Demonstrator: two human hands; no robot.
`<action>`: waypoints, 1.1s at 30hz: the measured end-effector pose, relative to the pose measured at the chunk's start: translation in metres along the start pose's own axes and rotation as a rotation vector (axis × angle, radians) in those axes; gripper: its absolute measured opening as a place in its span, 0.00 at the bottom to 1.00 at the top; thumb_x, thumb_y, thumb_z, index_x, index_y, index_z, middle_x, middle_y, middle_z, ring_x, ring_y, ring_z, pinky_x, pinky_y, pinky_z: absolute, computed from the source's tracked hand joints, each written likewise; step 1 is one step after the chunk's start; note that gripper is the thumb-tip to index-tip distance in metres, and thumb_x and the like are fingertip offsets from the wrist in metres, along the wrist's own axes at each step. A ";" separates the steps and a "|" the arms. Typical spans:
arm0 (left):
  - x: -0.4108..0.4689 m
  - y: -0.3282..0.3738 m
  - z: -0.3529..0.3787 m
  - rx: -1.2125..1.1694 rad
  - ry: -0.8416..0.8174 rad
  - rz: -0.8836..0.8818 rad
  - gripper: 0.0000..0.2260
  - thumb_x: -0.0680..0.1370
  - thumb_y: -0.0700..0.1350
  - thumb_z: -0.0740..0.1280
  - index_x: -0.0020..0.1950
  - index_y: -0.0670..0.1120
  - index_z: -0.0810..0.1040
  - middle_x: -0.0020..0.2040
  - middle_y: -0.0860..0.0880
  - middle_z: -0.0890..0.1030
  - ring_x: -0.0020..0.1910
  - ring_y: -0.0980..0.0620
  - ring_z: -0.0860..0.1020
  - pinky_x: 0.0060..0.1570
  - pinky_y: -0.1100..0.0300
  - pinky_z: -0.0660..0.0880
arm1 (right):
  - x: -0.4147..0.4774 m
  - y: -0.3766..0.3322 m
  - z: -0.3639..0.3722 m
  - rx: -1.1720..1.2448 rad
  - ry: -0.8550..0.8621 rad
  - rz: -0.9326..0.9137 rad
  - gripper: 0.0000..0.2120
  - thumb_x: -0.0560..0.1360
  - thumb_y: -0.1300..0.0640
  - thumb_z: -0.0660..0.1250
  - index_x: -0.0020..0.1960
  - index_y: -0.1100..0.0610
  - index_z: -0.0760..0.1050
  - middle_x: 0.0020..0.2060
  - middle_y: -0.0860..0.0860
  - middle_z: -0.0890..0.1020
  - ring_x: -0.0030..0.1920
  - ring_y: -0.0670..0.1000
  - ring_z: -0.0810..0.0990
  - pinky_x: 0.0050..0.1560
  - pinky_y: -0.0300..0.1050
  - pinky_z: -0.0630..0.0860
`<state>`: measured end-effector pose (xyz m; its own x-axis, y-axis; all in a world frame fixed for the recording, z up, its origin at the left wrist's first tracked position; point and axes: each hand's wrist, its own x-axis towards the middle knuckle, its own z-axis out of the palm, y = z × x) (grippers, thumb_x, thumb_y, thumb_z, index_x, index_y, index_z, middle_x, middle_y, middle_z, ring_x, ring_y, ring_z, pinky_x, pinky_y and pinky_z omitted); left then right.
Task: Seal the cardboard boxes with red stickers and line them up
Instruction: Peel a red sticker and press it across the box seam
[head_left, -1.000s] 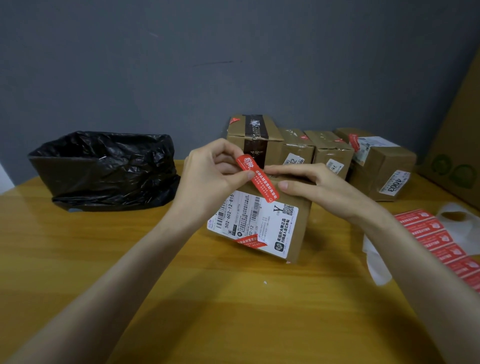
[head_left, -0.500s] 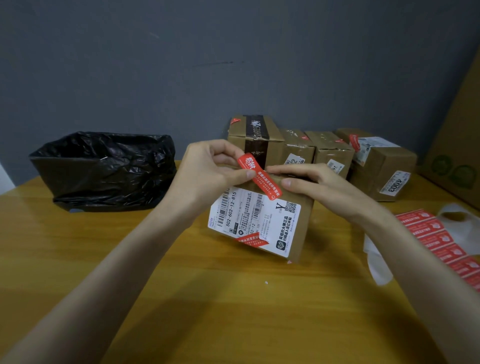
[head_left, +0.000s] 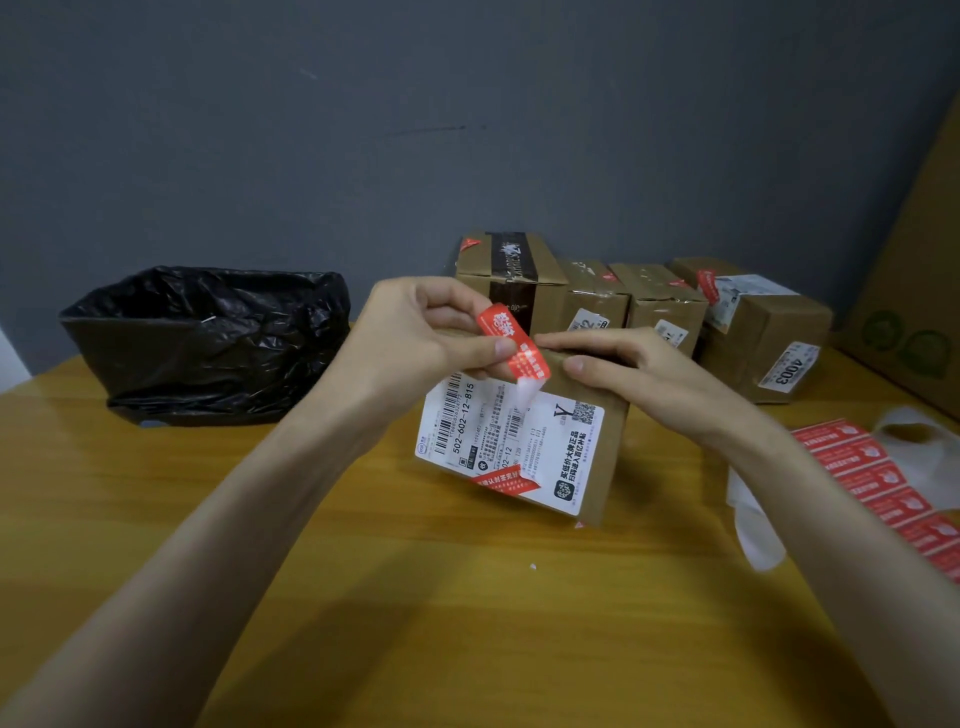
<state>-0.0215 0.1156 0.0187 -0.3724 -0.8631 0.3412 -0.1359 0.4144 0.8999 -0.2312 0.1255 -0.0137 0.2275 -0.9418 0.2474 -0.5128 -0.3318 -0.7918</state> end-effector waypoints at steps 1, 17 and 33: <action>0.001 0.001 -0.003 -0.015 0.008 0.001 0.05 0.68 0.35 0.72 0.40 0.42 0.78 0.33 0.49 0.84 0.33 0.54 0.83 0.36 0.65 0.79 | 0.000 0.000 0.000 -0.005 0.008 0.003 0.13 0.76 0.53 0.62 0.60 0.44 0.73 0.52 0.44 0.80 0.49 0.39 0.80 0.41 0.32 0.76; 0.004 0.003 -0.017 -0.361 0.076 -0.119 0.06 0.77 0.31 0.63 0.50 0.38 0.77 0.43 0.43 0.85 0.45 0.49 0.84 0.45 0.63 0.80 | -0.007 -0.037 -0.002 -0.313 -0.123 -0.003 0.23 0.65 0.34 0.57 0.54 0.44 0.75 0.55 0.38 0.77 0.55 0.35 0.73 0.54 0.33 0.70; 0.001 0.009 -0.011 -0.549 -0.033 -0.169 0.11 0.77 0.31 0.59 0.58 0.35 0.75 0.50 0.41 0.83 0.50 0.46 0.83 0.49 0.58 0.80 | -0.009 -0.060 0.008 0.269 0.331 0.040 0.08 0.73 0.69 0.67 0.48 0.60 0.80 0.37 0.55 0.85 0.36 0.47 0.83 0.41 0.36 0.80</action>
<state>-0.0131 0.1159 0.0302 -0.4170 -0.8910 0.1796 0.2975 0.0529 0.9532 -0.1956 0.1546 0.0267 -0.0884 -0.9346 0.3444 -0.2714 -0.3101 -0.9111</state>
